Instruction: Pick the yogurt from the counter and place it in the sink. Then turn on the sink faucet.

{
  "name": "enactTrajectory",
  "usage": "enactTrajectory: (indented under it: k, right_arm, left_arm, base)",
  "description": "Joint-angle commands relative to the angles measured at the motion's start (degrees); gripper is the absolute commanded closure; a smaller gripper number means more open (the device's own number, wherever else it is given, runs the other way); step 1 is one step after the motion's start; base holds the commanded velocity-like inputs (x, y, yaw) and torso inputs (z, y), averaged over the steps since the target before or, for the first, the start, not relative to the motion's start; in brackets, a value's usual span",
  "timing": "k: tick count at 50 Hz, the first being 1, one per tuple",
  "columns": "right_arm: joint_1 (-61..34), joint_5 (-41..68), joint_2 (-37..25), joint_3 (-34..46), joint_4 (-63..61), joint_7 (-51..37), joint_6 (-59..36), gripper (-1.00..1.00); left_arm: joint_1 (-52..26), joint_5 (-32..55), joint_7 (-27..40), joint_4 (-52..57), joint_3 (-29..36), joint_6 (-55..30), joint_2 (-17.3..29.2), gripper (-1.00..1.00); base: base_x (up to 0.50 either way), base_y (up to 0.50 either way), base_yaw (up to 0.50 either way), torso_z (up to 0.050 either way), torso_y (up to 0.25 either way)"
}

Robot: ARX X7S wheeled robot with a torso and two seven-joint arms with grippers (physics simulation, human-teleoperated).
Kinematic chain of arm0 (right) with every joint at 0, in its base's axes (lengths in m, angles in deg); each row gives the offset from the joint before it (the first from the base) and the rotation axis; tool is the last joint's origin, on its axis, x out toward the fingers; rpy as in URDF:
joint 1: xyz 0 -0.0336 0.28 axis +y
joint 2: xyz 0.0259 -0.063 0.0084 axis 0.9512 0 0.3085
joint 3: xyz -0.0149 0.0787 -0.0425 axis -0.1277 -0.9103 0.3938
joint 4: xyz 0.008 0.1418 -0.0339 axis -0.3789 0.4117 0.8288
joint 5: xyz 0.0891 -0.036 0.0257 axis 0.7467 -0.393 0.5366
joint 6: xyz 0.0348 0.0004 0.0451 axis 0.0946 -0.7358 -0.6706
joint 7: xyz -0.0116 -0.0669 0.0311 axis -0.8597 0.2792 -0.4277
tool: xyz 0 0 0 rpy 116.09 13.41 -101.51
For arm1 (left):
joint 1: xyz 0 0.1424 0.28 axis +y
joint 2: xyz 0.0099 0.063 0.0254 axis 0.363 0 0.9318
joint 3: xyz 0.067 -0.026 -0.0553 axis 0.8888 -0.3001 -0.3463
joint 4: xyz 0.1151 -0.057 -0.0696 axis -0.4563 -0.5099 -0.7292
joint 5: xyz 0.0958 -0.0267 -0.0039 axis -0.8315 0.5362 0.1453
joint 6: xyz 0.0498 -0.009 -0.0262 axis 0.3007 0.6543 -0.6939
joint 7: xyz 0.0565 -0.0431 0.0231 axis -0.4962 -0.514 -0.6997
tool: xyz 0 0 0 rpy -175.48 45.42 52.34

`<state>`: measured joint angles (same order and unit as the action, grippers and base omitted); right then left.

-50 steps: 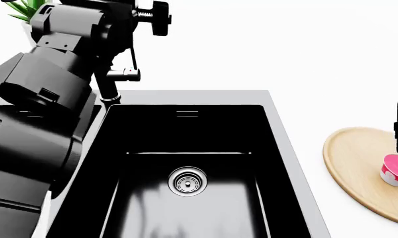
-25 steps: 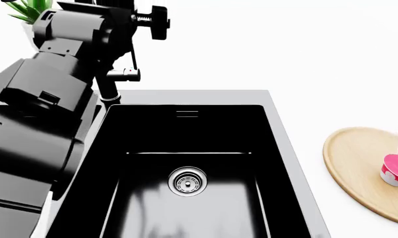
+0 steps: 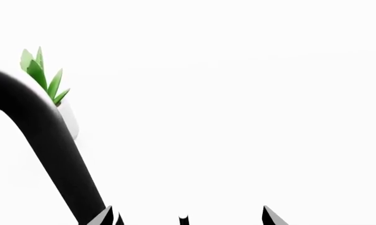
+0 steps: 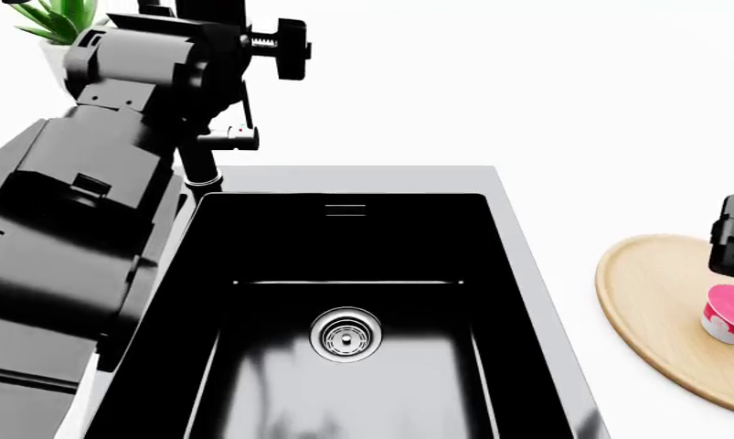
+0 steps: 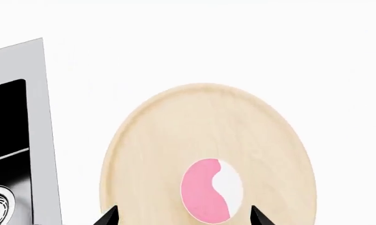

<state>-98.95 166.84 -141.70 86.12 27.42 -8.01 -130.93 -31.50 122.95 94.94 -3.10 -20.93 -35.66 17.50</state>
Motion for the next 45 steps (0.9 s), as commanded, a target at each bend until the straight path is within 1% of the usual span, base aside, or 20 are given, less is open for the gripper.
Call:
enactTrajectory:
  k: [1,7,15,19,23,30,45]
  right_arm:
    - [3.6,-4.6,-0.1,1.6,3.0,3.5,2.6,-1.0]
    - [3.2,-5.0,-0.3,1.3,3.6,2.8,2.1,-1.0]
    - [6.9,-7.3,0.1,2.3,4.3,7.7,5.2,-1.0]
    - [9.3,-8.3,1.0,3.2,5.9,10.6,7.3,-1.0]
    - [11.1,-9.5,1.0,3.9,6.9,12.3,8.3,-1.0]
    - [13.0,-10.1,0.9,4.6,7.4,13.9,9.9,-1.0]
    - [18.0,-11.6,2.0,6.4,8.8,17.9,13.1,-1.0]
  left_arm:
    - [0.6,-1.0,-0.1,0.0,-0.9,0.0,0.0,-1.0]
    - [0.8,-0.6,-0.2,0.0,-0.4,0.1,0.0,-1.0]
    - [0.7,0.0,-0.1,0.0,0.0,0.0,0.0,-1.0]
    - [0.7,1.5,0.1,0.0,1.5,0.2,0.0,-1.0]
    - [0.9,-0.7,0.0,0.0,-0.8,0.0,0.0,-1.0]
    - [1.4,0.3,0.0,0.0,0.2,0.2,0.0,-1.0]
    - [1.7,0.3,0.0,0.0,0.0,0.3,0.0,-1.0]
  base:
    - [0.0,0.0,0.0,0.0,0.0]
    - [0.0,0.0,0.0,0.0,0.0]
    - [0.0,0.0,0.0,0.0,0.0]
    - [0.0,0.0,0.0,0.0,0.0]
    - [0.0,0.0,0.0,0.0,0.0]
    - [0.0,0.0,0.0,0.0,0.0]
    - [0.0,0.0,0.0,0.0,0.0]
